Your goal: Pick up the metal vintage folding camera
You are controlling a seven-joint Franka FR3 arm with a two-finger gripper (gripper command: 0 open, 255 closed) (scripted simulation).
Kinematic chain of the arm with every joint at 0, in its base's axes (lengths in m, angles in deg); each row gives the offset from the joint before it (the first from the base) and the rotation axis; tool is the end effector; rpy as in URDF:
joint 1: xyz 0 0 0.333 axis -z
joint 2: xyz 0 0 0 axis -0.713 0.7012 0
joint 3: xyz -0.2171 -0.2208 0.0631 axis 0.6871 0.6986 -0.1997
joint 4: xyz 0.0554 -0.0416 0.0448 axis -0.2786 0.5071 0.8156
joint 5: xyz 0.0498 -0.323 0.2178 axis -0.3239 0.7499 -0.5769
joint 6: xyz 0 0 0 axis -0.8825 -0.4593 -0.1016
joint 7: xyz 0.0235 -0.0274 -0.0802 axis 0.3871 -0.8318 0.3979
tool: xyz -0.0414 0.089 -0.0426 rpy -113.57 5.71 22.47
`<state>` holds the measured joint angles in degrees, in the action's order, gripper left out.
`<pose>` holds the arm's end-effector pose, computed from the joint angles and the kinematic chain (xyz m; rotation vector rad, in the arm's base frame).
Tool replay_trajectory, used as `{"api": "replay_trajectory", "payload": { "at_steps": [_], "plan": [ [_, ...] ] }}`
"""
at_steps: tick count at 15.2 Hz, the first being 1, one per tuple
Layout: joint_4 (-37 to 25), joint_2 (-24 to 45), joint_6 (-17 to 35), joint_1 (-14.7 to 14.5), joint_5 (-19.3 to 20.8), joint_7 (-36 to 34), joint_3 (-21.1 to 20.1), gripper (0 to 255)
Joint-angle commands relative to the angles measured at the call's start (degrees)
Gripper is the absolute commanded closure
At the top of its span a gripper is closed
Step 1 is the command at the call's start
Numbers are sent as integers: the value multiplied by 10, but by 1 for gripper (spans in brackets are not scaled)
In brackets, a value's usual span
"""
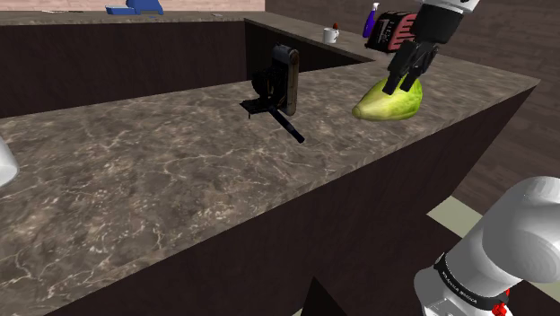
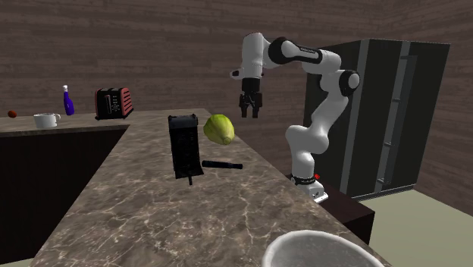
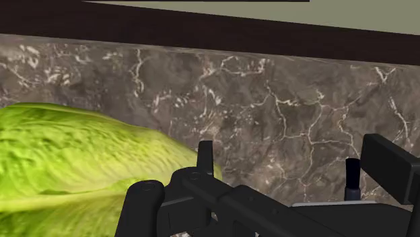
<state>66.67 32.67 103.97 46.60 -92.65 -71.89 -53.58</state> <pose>0.3069 -0.0144 0.6231 -2.9934 -0.0645 -0.1691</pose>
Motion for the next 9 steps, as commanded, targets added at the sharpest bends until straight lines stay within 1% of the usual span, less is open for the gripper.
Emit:
{"api": "replay_trajectory", "payload": {
  "at_steps": [1, 5, 9],
  "plan": [
    [0, 0, 0, 0, 0, 0, 0, 0],
    [-70, 87, 20, -3, -3, -36, -29, 0],
    [-152, 175, 29, -3, 2, -73, -55, 0]
  ]
}}
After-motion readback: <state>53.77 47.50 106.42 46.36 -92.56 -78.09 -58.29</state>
